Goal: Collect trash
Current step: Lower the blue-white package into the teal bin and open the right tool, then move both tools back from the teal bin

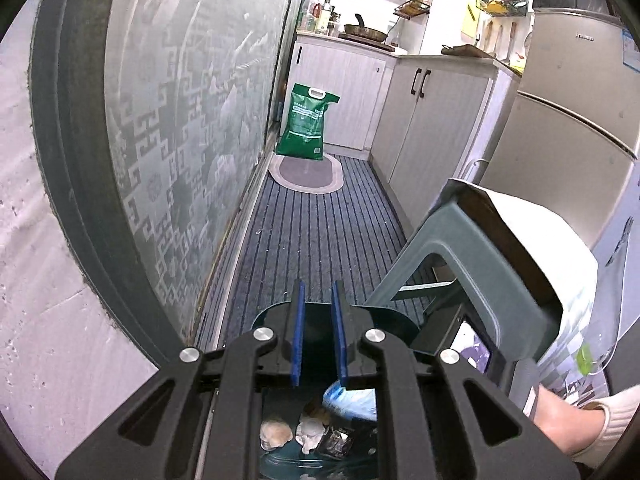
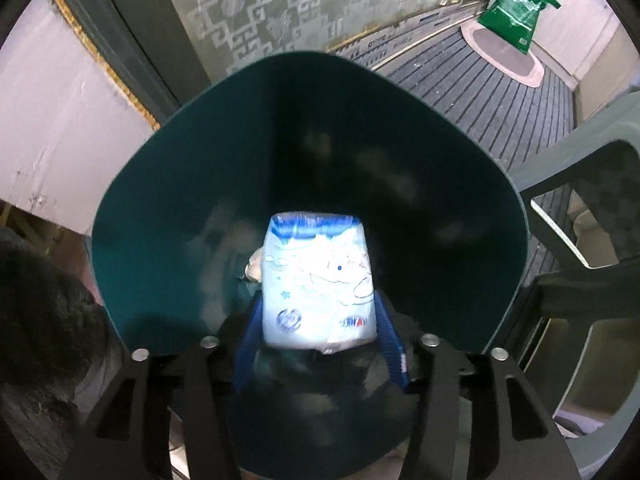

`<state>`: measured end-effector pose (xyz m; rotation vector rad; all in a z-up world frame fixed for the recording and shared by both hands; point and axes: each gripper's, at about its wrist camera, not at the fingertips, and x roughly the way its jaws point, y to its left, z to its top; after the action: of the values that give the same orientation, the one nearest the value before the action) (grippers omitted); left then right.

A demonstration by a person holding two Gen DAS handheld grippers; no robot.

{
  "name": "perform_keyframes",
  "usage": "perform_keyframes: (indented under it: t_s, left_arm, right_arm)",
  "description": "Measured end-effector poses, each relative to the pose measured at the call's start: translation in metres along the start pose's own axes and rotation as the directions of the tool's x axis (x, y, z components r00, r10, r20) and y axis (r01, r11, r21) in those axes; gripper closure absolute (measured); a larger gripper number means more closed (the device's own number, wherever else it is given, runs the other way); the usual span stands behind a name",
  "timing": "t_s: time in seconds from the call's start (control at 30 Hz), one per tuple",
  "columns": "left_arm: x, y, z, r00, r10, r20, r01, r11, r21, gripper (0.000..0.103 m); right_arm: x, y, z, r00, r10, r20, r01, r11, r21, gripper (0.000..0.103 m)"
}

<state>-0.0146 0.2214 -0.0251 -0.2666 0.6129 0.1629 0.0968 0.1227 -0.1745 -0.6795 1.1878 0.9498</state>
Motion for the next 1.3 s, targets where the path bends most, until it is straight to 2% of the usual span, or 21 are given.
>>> perform_keyframes:
  t_s: [0.27,0.47,0.63,0.83,0.93,1.03,1.3]
  left_arm:
    - [-0.010,-0.002,0.007,1.000,-0.021,0.023,0.022,1.000,-0.014,0.088]
    - [-0.030,-0.012,0.018,0.997,-0.023,0.069,0.024,1.000,-0.003,0.084]
    - [-0.048,-0.022,0.028,0.994,-0.020,0.110,0.019,1.000,0.011,0.081]
    - [-0.058,-0.036,0.032,0.992,0.010,0.130,-0.015,0.999,0.041,0.077]
    - [-0.063,-0.042,0.033,0.991,0.013,0.133,-0.021,0.998,0.059,0.072]
    - [-0.067,-0.047,0.033,0.991,0.008,0.132,-0.017,0.997,0.070,0.069]
    - [-0.071,-0.063,0.026,0.994,-0.011,0.107,0.002,0.996,0.085,0.058]
  right_arm:
    - [-0.009,-0.001,-0.005,1.000,-0.008,0.010,0.008,1.000,0.003,0.043]
    - [-0.039,0.003,-0.002,0.996,-0.017,0.085,0.017,1.000,0.008,0.049]
    - [-0.078,0.003,0.000,0.983,-0.033,0.181,0.031,0.999,0.017,0.051]
    - [-0.134,0.002,-0.003,0.951,-0.068,0.300,0.062,0.998,0.031,0.051]
    - [-0.157,-0.002,-0.006,0.934,-0.098,0.345,0.088,0.995,0.044,0.051]
    - [-0.184,-0.007,-0.012,0.911,-0.128,0.393,0.110,0.992,0.068,0.051]
    - [-0.227,-0.035,-0.042,0.866,-0.194,0.460,0.125,0.976,0.177,0.051]
